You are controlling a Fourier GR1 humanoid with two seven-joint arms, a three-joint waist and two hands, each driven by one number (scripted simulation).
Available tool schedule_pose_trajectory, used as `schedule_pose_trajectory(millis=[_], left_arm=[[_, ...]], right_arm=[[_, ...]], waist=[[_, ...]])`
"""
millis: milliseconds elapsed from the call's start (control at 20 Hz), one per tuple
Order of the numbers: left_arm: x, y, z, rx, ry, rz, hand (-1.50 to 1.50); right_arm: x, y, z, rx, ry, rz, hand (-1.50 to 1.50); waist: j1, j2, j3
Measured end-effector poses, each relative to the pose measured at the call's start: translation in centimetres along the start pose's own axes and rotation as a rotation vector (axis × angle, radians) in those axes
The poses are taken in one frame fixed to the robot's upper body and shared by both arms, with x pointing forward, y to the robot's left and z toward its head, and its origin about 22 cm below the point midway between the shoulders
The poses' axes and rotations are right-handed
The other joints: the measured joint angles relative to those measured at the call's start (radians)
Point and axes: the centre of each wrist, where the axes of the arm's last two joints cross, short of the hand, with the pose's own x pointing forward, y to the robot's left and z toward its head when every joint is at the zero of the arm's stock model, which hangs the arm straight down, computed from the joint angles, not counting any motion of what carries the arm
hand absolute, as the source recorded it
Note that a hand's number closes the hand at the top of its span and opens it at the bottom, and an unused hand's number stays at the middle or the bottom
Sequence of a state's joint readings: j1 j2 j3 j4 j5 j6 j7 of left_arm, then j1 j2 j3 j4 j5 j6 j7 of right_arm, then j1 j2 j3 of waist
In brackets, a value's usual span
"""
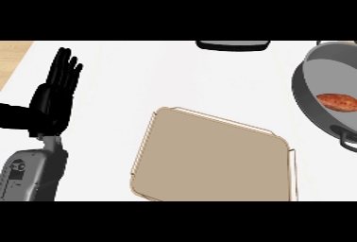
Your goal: Pick the sweet potato from the tray and place it in the pot
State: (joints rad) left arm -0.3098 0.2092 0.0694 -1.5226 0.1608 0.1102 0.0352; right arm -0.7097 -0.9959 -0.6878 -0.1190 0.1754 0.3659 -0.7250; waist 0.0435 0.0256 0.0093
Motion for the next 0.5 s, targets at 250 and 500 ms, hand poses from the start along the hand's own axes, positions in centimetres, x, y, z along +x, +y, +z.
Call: schedule_pose_trajectory(millis=[250, 500], left_arm=[[-0.1, 0.2, -0.2, -0.002, -0.001, 0.0, 0.0], [0.1, -0.2, -0.1, -0.009, -0.005, 0.008, 0.0]], right_arm=[[0.5, -2.4, 1.1, -0.047, 0.003, -0.004, -1.5], [0.9, -4.3, 2.2, -0.072, 0.015, 0.012, -1.5]], waist=[[-0.001, 0.003, 0.002], [0.0, 0.003, 0.004]])
